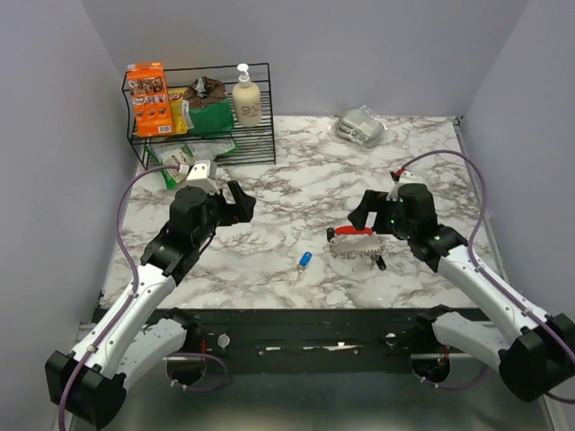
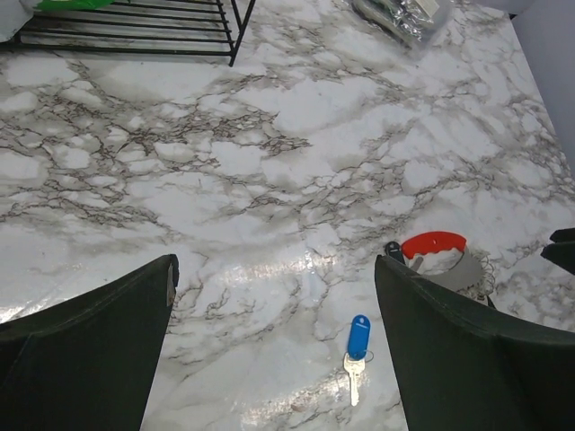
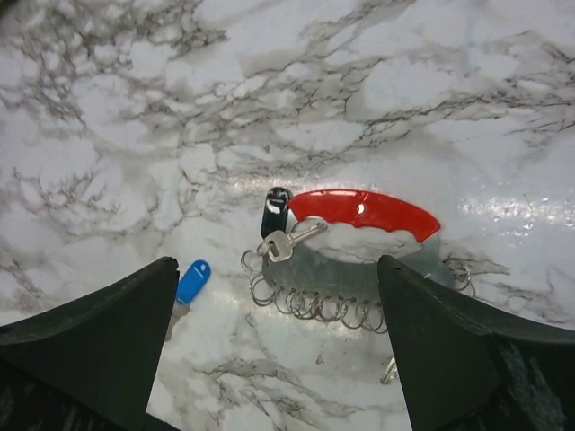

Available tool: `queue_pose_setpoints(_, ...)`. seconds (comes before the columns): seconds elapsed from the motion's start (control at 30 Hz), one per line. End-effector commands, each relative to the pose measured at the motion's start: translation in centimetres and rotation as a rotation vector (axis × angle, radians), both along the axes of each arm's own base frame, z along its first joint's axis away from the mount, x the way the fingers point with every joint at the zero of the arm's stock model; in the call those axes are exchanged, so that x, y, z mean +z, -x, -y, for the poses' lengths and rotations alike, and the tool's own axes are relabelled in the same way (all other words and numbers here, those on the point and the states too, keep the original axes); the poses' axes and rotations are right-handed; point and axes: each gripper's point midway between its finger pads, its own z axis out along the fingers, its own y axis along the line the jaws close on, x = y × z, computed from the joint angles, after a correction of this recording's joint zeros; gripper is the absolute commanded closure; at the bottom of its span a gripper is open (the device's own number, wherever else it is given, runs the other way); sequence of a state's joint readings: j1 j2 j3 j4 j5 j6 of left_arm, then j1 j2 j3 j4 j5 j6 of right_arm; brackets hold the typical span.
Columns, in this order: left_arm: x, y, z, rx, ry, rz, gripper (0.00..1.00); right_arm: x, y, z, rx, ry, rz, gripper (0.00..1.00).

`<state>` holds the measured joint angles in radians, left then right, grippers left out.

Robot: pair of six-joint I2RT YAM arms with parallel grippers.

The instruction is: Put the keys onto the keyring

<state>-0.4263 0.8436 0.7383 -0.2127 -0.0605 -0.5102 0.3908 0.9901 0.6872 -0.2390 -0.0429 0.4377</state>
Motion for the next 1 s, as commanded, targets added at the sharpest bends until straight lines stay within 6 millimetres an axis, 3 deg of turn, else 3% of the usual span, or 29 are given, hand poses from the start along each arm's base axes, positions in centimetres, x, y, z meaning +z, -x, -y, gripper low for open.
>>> queue_pose_setpoints(0.0,-0.2,-0.2,-1.3,0.076,-0.009,-0.019,0.01,-2.3,1.2,-1.2,0.025,0.182,-0.111,0.00)
queue_pose_setpoints(0.07,0.0,0.0,-1.0,0.055,0.001,-0.015,0.01,-2.7,1.3,-2.4,0.040,0.238,-0.121,0.00)
queue_pose_setpoints(0.23,0.9,0.4,-0.3,0.002,0.031,0.044,0.01,-6.7,2.0,-4.5,0.073,0.371,-0.239,0.01)
queue_pose_setpoints(0.43,-1.1,0.1,0.5,-0.031,0.012,-0.025,0.01,-9.6,2.1,-6.8,0.113,0.436,-0.311,0.01)
queue_pose_setpoints(0.67,-3.2,-0.2,2.0,-0.088,0.028,-0.091,0.01,-11.8,1.7,-7.5,0.131,0.460,-0.335,0.01)
queue_pose_setpoints(0.97,-3.6,-0.4,2.4,-0.102,0.039,-0.091,0.01,-13.0,0.9,-8.9,0.168,0.437,-0.313,0.01)
